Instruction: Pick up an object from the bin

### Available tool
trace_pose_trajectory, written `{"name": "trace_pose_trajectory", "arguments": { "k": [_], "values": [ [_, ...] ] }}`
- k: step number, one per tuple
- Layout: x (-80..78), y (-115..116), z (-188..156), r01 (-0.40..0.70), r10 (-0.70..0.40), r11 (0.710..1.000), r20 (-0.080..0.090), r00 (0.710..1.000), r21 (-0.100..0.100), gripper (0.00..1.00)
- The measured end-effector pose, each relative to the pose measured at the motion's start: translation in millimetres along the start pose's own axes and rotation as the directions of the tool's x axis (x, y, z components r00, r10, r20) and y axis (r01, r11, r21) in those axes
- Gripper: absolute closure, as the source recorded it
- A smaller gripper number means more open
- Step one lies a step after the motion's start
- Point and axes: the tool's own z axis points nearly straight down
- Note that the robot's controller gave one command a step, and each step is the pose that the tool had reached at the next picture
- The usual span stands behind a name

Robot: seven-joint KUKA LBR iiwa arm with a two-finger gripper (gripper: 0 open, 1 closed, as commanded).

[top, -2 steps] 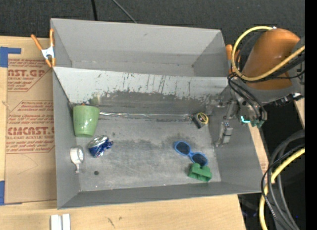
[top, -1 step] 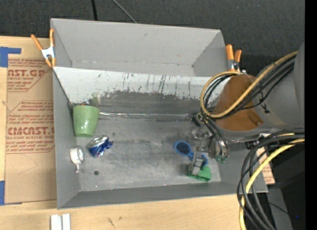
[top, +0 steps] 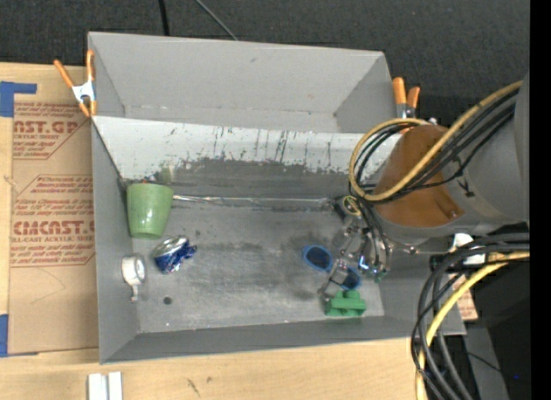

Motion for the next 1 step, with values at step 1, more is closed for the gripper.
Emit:
{"name": "trace_pose_trajectory", "arguments": {
  "k": [1],
  "values": [
    [-5.7, -4.8, 0.6, -0.237, 0.237, 0.971, 0.0, 0.971, 0.001, 0.0]
  ]
}}
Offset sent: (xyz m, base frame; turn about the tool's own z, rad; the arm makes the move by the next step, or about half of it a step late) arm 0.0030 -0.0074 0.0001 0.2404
